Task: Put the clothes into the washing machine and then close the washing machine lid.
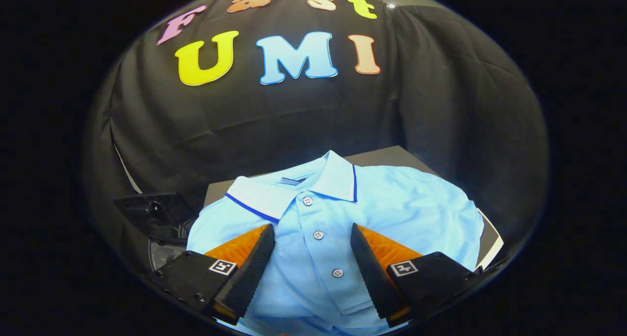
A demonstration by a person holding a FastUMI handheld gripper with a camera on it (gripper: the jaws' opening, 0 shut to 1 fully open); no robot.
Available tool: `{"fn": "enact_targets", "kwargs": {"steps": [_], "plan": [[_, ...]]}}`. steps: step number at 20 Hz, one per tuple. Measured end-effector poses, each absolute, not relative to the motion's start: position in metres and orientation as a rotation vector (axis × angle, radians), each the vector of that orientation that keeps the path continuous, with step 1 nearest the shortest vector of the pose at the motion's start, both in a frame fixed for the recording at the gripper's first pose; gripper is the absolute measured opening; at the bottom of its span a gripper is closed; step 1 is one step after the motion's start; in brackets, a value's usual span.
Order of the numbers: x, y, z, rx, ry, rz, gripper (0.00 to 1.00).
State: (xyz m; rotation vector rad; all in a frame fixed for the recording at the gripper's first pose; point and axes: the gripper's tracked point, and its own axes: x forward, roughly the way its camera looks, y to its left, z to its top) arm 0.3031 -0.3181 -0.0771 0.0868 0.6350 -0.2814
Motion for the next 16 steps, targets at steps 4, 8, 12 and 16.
{"fn": "enact_targets", "kwargs": {"steps": [4, 8, 12, 16], "plan": [[0.301, -0.323, -0.079, 0.014, 0.661, -0.285, 0.71], [0.3, -0.322, -0.077, -0.024, 0.657, -0.29, 0.47], [0.305, -0.321, -0.073, -0.085, 0.645, -0.292, 0.19], [0.301, -0.317, -0.065, -0.161, 0.613, -0.268, 0.01]]}}
